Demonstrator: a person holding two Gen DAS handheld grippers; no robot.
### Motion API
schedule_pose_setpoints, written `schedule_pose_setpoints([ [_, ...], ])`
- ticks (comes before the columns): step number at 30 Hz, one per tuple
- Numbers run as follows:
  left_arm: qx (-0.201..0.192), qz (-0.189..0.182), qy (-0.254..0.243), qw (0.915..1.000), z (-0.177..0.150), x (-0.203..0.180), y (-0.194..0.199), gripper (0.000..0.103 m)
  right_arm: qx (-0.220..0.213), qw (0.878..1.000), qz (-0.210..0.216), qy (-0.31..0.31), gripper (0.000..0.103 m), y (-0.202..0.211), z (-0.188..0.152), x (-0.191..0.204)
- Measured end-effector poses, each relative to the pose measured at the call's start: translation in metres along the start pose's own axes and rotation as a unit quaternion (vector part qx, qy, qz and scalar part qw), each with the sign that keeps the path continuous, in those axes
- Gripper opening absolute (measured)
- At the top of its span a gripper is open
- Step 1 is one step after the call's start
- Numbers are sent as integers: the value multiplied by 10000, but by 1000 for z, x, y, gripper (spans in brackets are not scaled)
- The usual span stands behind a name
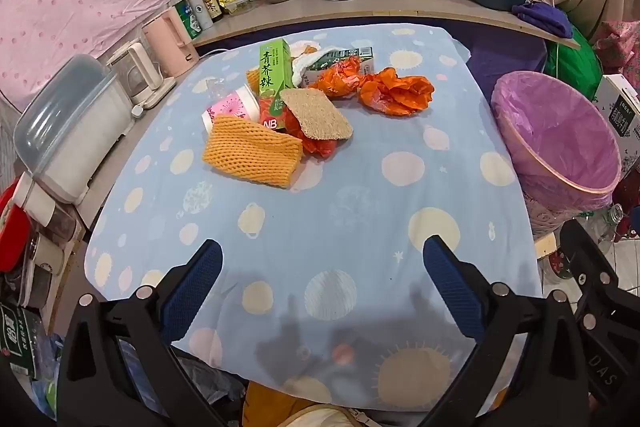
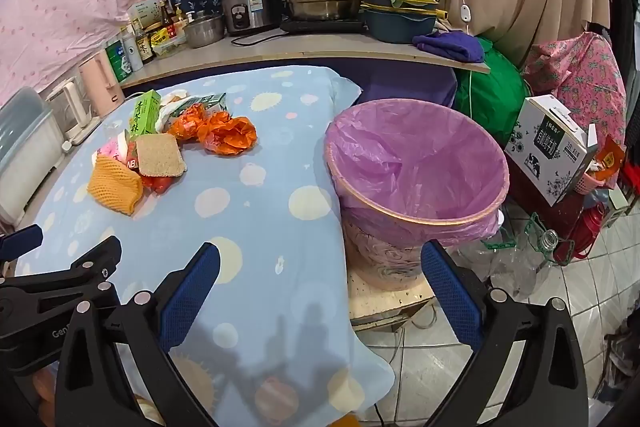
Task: Collect trash
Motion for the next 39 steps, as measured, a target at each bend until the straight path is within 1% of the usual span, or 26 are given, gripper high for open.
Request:
schedule_pose_setpoints([
  [7,43,-14,-11,10000,0,2,-4,96,20,10000,10,-17,96,1,0,0],
  [8,-39,39,-49,10000,1,0,0,96,17,10000,14,-19,96,1,0,0],
  [29,-68,64,-84,9999,12,1,3,96,-18,10000,17,-35,96,3,1,-2],
  [30,-80,68,-81,9999,8,0,3,96,-18,10000,18,-33,96,3,1,-2],
  [37,-88,68,-108,9999,11,2,1,96,-19,10000,2,-76,96,4,2,-4],
  [38,-128,83,-128,9998,4,-1,8,96,33,9999,-17,-165,96,3,-1,-10],
  [39,-136,85,-140,9998,4,-1,8,96,-31,9999,4,-126,96,5,0,-10],
])
Point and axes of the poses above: each gripper's, at about its wrist camera, not at the fingertips, and y roughly against the way its jaws point, x to its left, z to its top, the point moved 8 cm from there along -y, roughly the way its jaws point, and after that the axes turned 14 degrees about -x, right-handed, at the moved point
